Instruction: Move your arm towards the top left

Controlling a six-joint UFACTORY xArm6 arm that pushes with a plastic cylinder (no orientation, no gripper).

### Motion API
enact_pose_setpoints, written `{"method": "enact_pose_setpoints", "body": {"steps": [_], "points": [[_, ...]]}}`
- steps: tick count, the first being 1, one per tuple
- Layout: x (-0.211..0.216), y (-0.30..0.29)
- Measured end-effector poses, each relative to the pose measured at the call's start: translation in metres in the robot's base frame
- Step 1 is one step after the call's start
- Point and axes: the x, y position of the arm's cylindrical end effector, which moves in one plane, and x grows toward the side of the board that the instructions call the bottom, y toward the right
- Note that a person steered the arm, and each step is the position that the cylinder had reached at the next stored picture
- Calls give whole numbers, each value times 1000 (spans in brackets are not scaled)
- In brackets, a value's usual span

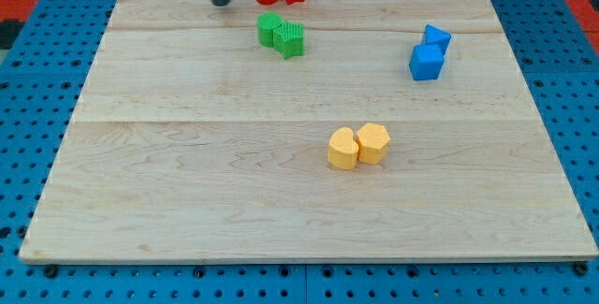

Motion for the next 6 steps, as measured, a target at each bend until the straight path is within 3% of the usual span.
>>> {"method": "enact_pose_setpoints", "body": {"steps": [3, 6], "points": [[-11, -61], [-11, -57]]}}
